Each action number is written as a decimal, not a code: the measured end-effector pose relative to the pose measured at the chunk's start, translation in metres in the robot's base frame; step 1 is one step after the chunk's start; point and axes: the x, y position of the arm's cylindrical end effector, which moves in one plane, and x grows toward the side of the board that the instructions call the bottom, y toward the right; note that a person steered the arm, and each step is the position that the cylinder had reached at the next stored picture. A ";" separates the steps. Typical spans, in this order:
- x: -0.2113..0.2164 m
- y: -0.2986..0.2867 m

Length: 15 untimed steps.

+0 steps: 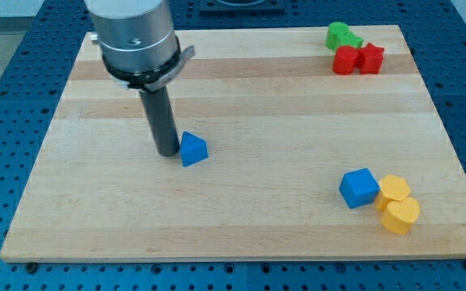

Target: Move the yellow hexagon diagonally to the top right of the blue triangle

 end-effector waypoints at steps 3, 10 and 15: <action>0.114 0.139; 0.022 0.322; -0.027 0.157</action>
